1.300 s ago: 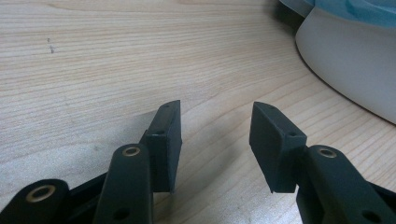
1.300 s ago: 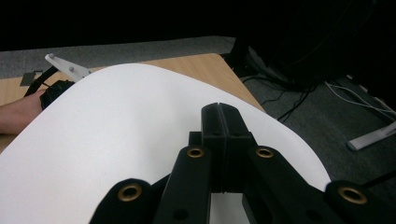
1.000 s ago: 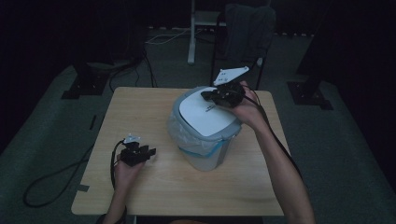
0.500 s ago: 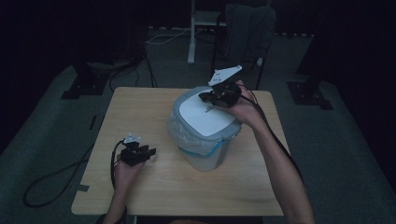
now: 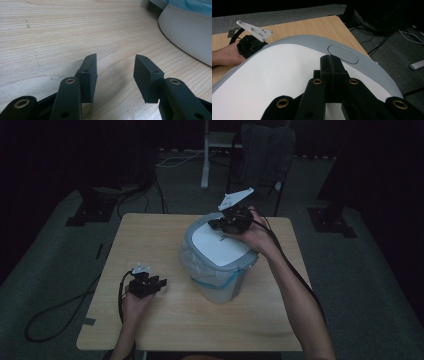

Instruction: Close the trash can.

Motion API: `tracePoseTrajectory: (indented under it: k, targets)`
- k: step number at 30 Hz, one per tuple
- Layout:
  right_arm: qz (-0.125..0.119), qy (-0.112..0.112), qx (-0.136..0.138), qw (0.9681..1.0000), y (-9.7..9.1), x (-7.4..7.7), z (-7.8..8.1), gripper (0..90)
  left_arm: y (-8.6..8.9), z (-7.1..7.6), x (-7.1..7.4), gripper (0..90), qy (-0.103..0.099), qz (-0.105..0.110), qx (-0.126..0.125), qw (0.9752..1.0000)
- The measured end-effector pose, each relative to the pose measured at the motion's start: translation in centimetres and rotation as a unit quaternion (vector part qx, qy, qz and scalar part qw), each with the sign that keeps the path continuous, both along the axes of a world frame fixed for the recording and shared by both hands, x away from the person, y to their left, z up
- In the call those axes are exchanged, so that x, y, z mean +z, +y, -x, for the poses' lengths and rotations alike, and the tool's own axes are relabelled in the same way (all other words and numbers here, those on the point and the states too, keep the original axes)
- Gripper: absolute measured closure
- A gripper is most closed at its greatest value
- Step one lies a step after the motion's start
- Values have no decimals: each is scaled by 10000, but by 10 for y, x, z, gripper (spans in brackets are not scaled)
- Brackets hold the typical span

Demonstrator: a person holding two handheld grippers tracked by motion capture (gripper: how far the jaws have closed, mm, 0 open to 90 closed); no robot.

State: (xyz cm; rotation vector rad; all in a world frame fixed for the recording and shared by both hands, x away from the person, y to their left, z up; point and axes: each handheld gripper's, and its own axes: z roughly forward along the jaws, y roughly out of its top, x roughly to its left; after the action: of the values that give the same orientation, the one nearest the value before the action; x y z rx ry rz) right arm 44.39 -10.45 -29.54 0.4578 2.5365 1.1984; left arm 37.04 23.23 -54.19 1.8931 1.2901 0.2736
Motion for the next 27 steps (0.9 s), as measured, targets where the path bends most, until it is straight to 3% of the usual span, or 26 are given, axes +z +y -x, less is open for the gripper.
tracePoseTrajectory:
  k: [7,9,12,16,27]
  targets:
    - [18,29,-40,10000,1,0,0,900,0,0,0,544,-2,-5,0,10000]
    - [197,14,-56,9998,4,0,1,900,0,0,0,544,6,-17,-9,10000]
    - [212,-81,-56,9997,4,-1,2,900,0,0,0,544,3,-16,-21,10000]
    - [155,-5,31,9999,2,0,0,900,0,-1,0,544,7,0,-24,10000]
    - [-67,-257,-90,9996,-14,6,6,900,0,-1,0,544,-13,-13,-25,10000]
